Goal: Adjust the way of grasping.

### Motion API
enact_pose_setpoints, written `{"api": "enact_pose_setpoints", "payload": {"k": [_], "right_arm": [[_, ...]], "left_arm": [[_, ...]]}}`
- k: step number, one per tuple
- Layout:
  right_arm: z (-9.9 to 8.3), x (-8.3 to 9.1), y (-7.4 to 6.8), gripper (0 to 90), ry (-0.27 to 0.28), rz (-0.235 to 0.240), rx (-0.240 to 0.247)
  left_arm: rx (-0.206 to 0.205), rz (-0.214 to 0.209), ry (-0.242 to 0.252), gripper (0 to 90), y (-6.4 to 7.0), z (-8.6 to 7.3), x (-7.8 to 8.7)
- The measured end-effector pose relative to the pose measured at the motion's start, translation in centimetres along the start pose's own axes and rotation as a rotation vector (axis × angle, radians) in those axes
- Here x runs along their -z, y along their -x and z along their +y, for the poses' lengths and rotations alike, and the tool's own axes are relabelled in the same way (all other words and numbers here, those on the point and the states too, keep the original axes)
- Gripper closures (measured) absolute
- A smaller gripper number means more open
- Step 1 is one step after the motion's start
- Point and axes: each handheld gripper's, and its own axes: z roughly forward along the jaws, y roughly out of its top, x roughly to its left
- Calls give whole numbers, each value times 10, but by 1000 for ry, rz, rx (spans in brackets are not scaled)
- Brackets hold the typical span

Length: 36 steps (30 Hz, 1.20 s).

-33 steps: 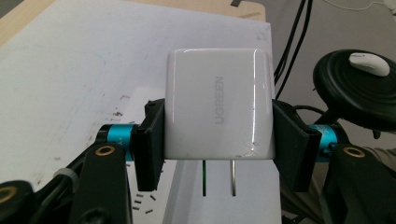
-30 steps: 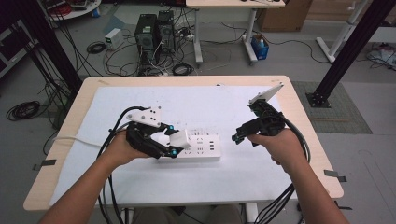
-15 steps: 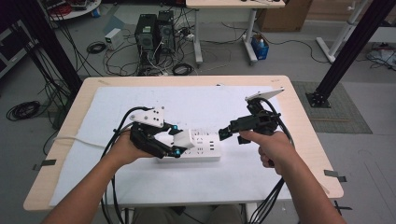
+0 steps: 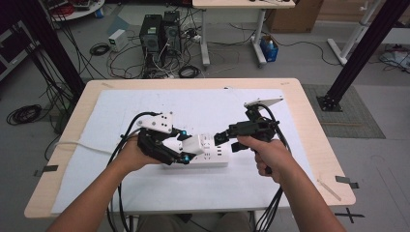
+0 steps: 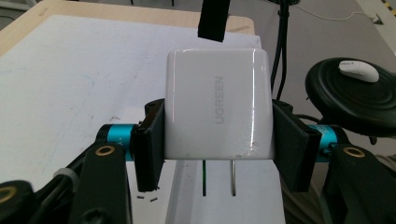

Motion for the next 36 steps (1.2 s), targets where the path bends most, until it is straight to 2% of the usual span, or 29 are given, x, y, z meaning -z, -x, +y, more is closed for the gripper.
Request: {"api": "enact_pose_setpoints", "payload": {"k": [1, 16, 17, 21, 22, 25, 30, 36], "right_arm": [[1, -5, 0, 123, -12, 22, -5], [6, -33, -6, 124, -67, 71, -23], [6, -36, -6, 155, -74, 71, -25], [7, -41, -7, 177, -77, 67, -23], [7, -44, -7, 217, -87, 72, -26], [8, -46, -7, 242, -86, 74, -28], [9, -50, -7, 363, -89, 86, -43], [9, -51, -8, 446, -91, 83, -48]], "left_arm": [[2, -2, 0, 426, 0, 0, -1], [-22, -11, -20, 425, 1, 1, -14], [-27, -9, -22, 425, 0, 1, -15], [-20, -10, -16, 425, 1, 1, -16], [-21, -11, -18, 425, 1, 1, -16], [-24, -6, -20, 425, 1, 1, -17], [-30, -3, -21, 425, 1, 1, -16], [-38, 5, -29, 425, 2, 1, -18]]}}
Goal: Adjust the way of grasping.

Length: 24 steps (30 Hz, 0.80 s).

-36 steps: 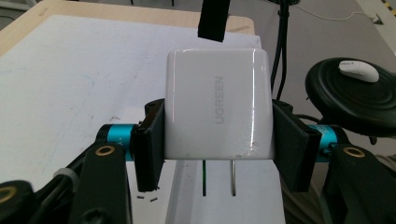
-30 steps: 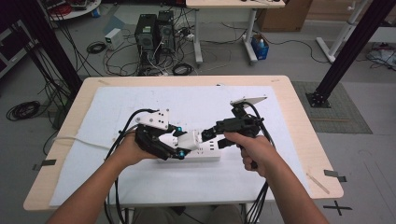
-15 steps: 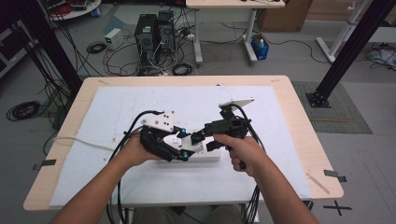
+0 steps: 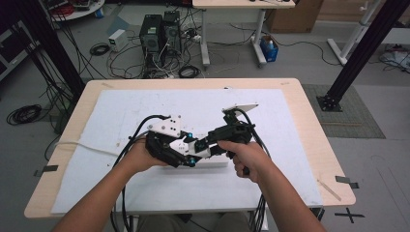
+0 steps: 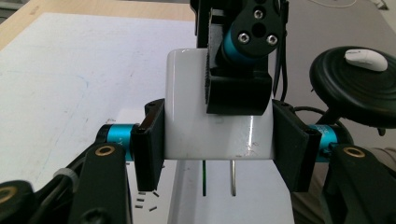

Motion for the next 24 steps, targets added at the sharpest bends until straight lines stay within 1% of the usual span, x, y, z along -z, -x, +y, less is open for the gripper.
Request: {"api": "enact_pose_setpoints", "payload": {"k": [2, 3, 5, 6, 9, 14, 17, 18, 20, 22, 24], "right_arm": [[0, 0, 0, 496, -2, 6, -4], [0, 0, 0, 530, 5, 16, -6], [0, 1, 0, 584, 9, 26, -5], [0, 1, 0, 584, 9, 26, -5], [0, 2, 0, 604, 4, 34, -14], [0, 2, 1, 616, 5, 22, -6], [0, 1, 1, 623, 10, 17, 0], [0, 1, 1, 623, 16, 19, -3], [0, 1, 0, 623, 18, 14, 5], [0, 1, -1, 623, 12, 3, 3], [0, 2, 0, 623, 21, -10, 7]], "left_arm": [[-9, 1, -6, 425, 0, 0, -1], [-12, 3, -8, 426, 1, 0, -1], [-7, 3, -5, 425, 1, 0, -2], [-13, 4, -9, 425, 0, 0, -2], [-10, 5, -8, 425, 0, 0, -2], [-15, 11, -15, 423, 0, 0, -3], [8, 4, -8, 419, -1, 0, -3], [10, 2, -10, 418, -2, 0, -2], [31, -7, -16, 406, -2, 0, -2], [47, 8, -26, 339, -3, 0, -3], [49, 12, -40, 324, -4, 0, -3]]}}
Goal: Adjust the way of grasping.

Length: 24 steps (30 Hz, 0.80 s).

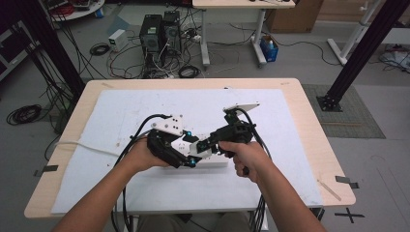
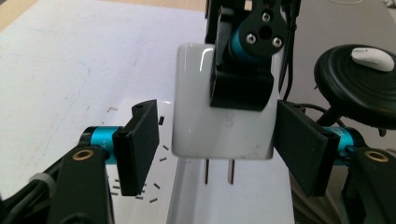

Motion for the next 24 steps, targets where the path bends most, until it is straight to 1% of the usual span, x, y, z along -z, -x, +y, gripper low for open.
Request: {"api": "enact_pose_setpoints", "payload": {"k": [1, 3, 4, 5, 6, 7, 8, 9, 10, 11, 12, 14, 15, 16, 17, 18, 20, 21, 23, 24], "right_arm": [[0, 1, 1, 623, 3, 1, 3], [0, 3, 1, 623, 10, -4, 7], [0, 3, 1, 623, 5, -12, 12], [0, 4, 1, 623, 7, -20, 14], [0, 5, 0, 623, 9, -30, 16], [0, 7, 1, 623, 6, -30, 16], [0, 8, 1, 623, 11, -29, 13], [0, 10, 2, 623, 16, -36, 12], [0, 11, 2, 623, 17, -45, 16], [0, 12, 2, 623, 18, -53, 16], [-1, 13, 3, 623, 23, -59, 23], [-1, 16, 3, 623, 29, -66, 19], [-1, 18, 3, 623, 28, -79, 22], [-1, 19, 3, 623, 29, -88, 27], [-2, 21, 3, 623, 33, -96, 29], [-2, 24, 3, 623, 33, -106, 25], [-2, 28, 3, 622, 37, -128, 33], [-3, 30, 3, 623, 40, -141, 31], [-3, 33, 5, 623, 43, -142, 36], [-3, 36, 5, 623, 47, -151, 34]], "left_arm": [[6, 5, -4, 299, 0, 0, 0], [21, 2, -27, 289, -1, 1, 0], [34, 7, -49, 268, -1, 1, 0], [48, 3, -74, 251, -1, 2, 0], [50, -2, -93, 250, -1, 3, 0], [49, 2, -111, 250, -1, 3, 1], [46, 1, -124, 250, -1, 4, 2], [47, 5, -137, 250, -1, 5, 4], [49, 12, -139, 250, -1, 6, 5], [42, 16, -153, 250, -1, 6, 7], [50, 12, -166, 250, -1, 7, 9], [41, 20, -223, 250, -1, 8, 12], [57, 22, -243, 250, -1, 9, 13], [55, 38, -274, 249, -1, 9, 14], [60, 48, -293, 228, -1, 9, 16], [74, 51, -309, 217, -2, 9, 18], [88, 65, -346, 217, -2, 8, 22], [90, 67, -367, 217, -3, 7, 24], [93, 69, -401, 217, -3, 6, 28], [95, 70, -419, 217, -2, 6, 30]]}}
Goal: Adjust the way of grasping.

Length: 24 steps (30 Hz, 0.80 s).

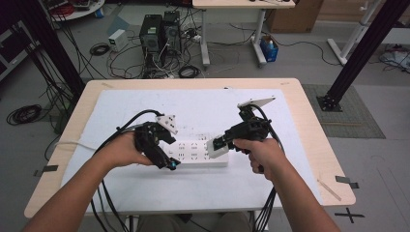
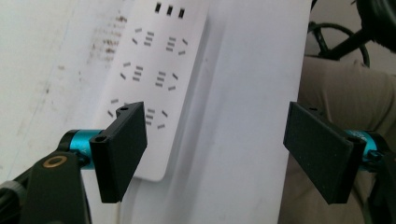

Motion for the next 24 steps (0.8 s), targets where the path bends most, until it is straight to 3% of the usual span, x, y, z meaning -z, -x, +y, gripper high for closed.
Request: {"api": "enact_pose_setpoints", "payload": {"k": [7, 13, 15, 16, 17, 24], "right_arm": [[1, 15, 1, 623, 12, -48, -4], [2, 24, 1, 623, 23, -87, -6], [3, 27, 1, 622, 25, -114, -6], [4, 30, 1, 622, 23, -154, -6], [4, 30, 1, 622, 23, -154, -6], [10, 36, 0, 623, 1, -282, -2]], "left_arm": [[1, 26, -142, 217, -1, -5, 13], [11, 44, -213, 217, -2, -12, 23], [9, 62, -247, 217, -4, -15, 26], [10, 64, -260, 217, -5, -16, 27], [12, 65, -271, 217, -5, -17, 27], [14, 58, -332, 216, -5, -22, 27]]}}
